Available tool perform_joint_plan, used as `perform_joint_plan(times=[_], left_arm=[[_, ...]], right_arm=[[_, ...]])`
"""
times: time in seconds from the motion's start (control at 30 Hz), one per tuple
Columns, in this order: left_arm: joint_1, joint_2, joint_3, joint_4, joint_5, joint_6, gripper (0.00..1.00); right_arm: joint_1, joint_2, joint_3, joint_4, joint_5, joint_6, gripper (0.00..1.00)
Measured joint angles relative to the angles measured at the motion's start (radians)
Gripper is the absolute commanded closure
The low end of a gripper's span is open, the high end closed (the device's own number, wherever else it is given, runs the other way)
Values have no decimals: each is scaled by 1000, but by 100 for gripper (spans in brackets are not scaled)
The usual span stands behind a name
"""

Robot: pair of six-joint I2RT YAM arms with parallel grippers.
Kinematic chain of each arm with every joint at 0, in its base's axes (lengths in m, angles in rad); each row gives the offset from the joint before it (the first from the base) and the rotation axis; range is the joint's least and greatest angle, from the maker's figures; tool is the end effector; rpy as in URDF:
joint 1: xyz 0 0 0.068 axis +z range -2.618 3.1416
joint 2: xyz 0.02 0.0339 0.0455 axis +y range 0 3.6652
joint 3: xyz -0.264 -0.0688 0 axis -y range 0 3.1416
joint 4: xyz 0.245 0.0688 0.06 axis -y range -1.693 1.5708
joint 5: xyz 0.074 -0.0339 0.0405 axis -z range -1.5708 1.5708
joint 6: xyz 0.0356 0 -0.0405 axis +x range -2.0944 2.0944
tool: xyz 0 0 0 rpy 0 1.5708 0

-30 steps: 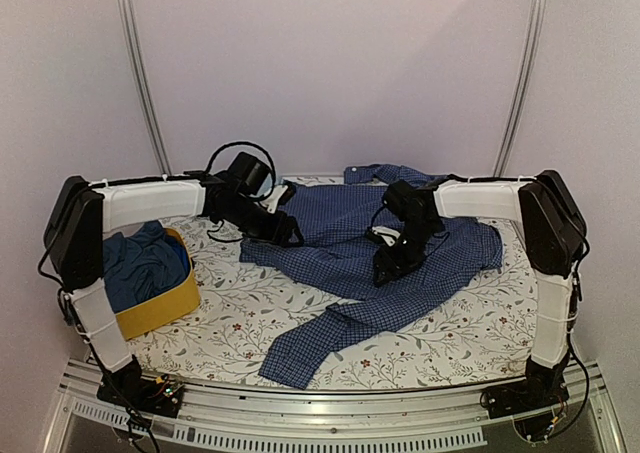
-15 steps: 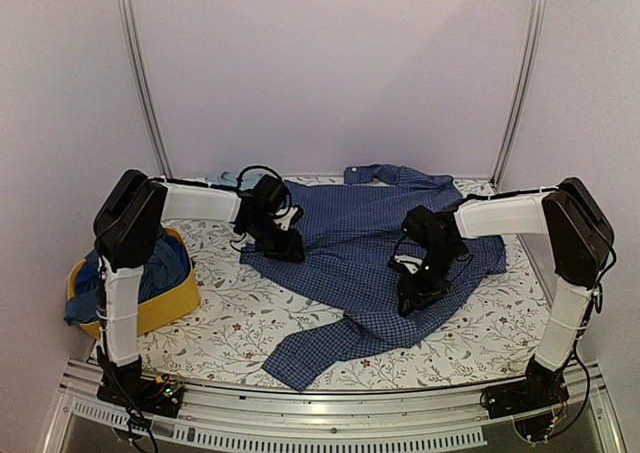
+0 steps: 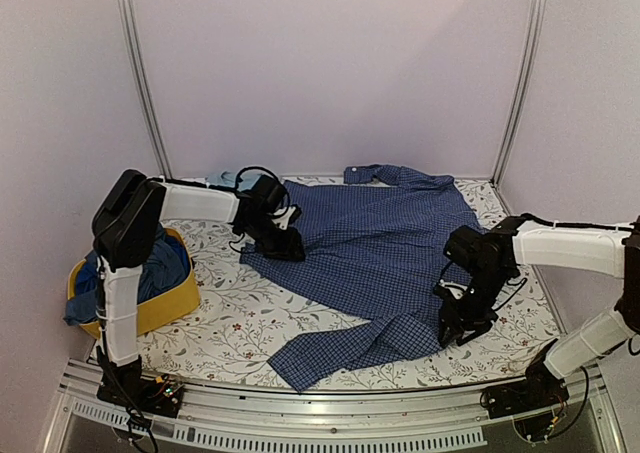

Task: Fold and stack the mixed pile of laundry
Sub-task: Smooth out the flattened shirt at the center of the board.

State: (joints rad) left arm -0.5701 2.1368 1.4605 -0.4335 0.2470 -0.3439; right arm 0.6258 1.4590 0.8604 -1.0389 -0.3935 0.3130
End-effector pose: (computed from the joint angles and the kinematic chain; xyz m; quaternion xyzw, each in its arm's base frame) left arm 0.3644 -0.2440 0.1326 0.1370 0.9568 -0.2077 0.1505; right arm 0.1700 0.1397 0.1807 0.1462 -0.9692 -0.1594 0.1175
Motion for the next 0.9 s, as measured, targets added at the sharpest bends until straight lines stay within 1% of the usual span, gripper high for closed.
perform_joint_plan(times=[0.1, 0.2, 0.23, 0.27, 0.4, 0.5, 0.57, 0.67, 0.77, 0.83, 0.9], left_arm=[[0, -7, -4, 3, 7, -5, 41], [1, -28, -19, -2, 3, -9, 30], [1, -42, -29, -11, -2, -12, 25], [2, -61, -37, -22, -6, -10, 23], [8, -145, -48, -58, -24, 4, 19], [16, -196, -47, -72, -27, 17, 18], [24, -208, -48, -80, -27, 25, 18], [35, -207, -48, -92, -31, 32, 16], [47, -207, -48, -107, -32, 36, 14], [55, -207, -48, -119, -36, 37, 13], [60, -206, -51, -130, -42, 37, 14]], right_arm=[[0, -98, -43, -54, -5, 57, 50], [0, -167, -44, -87, -6, 100, 50], [0, -177, -42, -97, -5, 113, 43], [0, -179, -40, -103, -3, 122, 37], [-7, -182, 7, -93, 24, 172, 36], [-18, -171, 92, -33, 33, 188, 40], [-21, -114, 158, 16, 39, 183, 43], [-21, 23, 214, 105, 39, 157, 48], [-23, 139, 176, 178, 35, 142, 50], [-24, 152, 97, 204, 29, 147, 51], [-24, 116, 14, 196, 21, 167, 51]])
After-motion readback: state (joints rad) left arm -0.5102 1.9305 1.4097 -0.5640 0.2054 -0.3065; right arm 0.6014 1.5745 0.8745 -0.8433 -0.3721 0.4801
